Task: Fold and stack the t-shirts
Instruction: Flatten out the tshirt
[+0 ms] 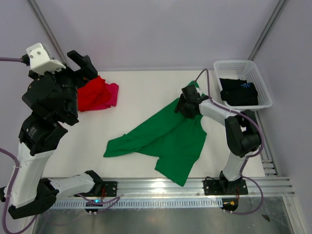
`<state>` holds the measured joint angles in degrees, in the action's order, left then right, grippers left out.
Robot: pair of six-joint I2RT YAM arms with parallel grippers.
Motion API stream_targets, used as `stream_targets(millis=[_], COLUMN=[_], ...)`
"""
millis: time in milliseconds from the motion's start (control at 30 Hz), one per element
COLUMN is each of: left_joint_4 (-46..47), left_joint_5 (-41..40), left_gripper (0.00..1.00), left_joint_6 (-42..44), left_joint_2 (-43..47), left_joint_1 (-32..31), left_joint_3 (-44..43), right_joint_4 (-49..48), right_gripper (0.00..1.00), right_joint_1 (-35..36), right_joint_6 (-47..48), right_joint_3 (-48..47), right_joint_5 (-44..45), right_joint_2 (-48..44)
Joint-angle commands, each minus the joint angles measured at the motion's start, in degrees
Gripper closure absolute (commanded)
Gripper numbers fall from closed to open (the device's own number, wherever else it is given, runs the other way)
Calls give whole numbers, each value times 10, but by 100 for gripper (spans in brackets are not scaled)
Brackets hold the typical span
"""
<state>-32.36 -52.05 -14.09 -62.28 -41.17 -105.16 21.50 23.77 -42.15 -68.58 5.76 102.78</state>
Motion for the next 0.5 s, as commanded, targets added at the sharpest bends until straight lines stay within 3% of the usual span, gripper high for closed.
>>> stream_targets(millis=[0, 300, 467], left_joint_4=[25, 25, 20], left_joint_5=[-11, -16, -23], left_gripper=[1, 1, 1], left_joint_6=[3, 9, 16], left_joint_2=[8, 6, 11], left_joint_1=[0, -1, 0], left_joint_3=[13, 5, 0], right_joint_4=[16, 7, 4], right_gripper=[33, 34, 42], right_joint_1=[0, 0, 0], right_joint_6=[3, 0, 4], right_joint_3=[5, -4, -31], right_joint_5=[0, -12, -19], right_joint_2=[-21, 33, 61])
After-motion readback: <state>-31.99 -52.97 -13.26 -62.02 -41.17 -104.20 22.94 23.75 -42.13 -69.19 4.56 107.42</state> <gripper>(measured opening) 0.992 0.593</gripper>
